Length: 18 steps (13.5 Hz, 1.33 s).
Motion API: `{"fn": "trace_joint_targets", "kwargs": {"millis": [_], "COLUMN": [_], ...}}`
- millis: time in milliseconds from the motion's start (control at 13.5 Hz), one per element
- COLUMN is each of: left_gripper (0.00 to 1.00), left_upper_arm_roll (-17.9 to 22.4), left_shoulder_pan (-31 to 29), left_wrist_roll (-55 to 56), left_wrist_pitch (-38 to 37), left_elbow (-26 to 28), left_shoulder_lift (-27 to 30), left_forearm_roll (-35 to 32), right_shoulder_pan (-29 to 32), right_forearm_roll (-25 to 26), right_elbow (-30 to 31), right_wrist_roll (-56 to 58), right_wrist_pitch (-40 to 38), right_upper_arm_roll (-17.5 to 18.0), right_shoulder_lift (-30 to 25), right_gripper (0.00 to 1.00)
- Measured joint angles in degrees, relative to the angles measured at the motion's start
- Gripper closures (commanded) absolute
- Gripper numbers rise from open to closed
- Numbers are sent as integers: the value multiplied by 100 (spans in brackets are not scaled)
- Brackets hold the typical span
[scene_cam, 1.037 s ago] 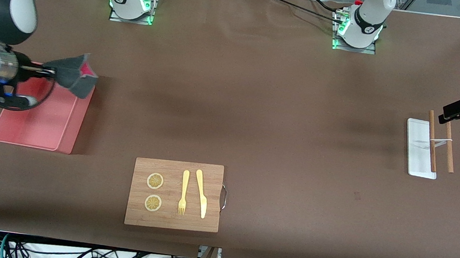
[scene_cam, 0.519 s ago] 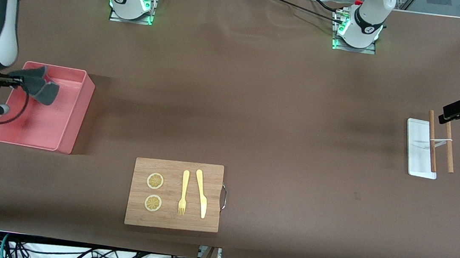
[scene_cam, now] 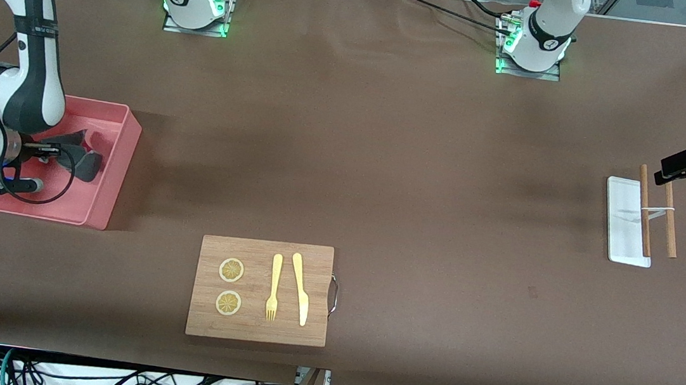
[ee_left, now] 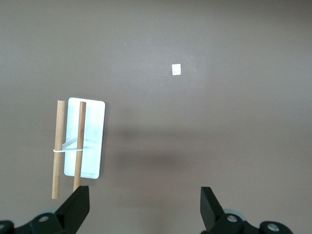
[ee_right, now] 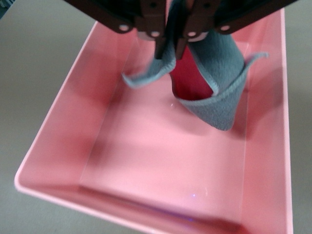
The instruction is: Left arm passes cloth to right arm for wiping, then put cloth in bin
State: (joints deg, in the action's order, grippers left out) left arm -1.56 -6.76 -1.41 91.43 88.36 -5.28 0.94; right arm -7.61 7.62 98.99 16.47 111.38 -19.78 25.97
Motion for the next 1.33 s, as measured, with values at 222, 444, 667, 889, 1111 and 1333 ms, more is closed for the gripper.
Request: {"fn": "trace_joint_targets", "kwargs": {"millis": [222, 444, 667, 889, 1111, 1333], "left_gripper": [0, 0, 0, 0, 0, 0], "left_upper_arm_roll": [-10, -14, -17, -1, 13, 2], "left_shoulder_pan": [6, 7, 8, -8, -70, -69], "left_wrist_roll": [0, 0, 0, 0, 0, 0], "left_wrist_pitch": [0, 0, 8, 9, 10, 10], "left_elbow": [0, 0, -33, -52, -52, -53], "left_shoulder_lift": [0, -14, -43, -57, -86, -89], "left_forearm_roll": [0, 0, 0, 0, 0, -64], "right_shoulder_pan": [2, 1, -1, -5, -14, -7], "right_forearm_roll": [-291, -336, -361, -371, -373, -372], "right_elbow": [-78, -222, -478, -512, -517, -525], "right_wrist_roll": [-2, 0, -142, -900, -1236, -1264], "right_wrist_pitch": [67, -366, -1311, -1878, -2118, -2264], "right_upper_arm_roll": [-2, 19, 292, 769, 1360, 1527], "right_shoulder_lift": [-102, -615, -1304, -1885, -2321, -2633], "right_gripper": [0, 0, 0, 0, 0, 0]}}
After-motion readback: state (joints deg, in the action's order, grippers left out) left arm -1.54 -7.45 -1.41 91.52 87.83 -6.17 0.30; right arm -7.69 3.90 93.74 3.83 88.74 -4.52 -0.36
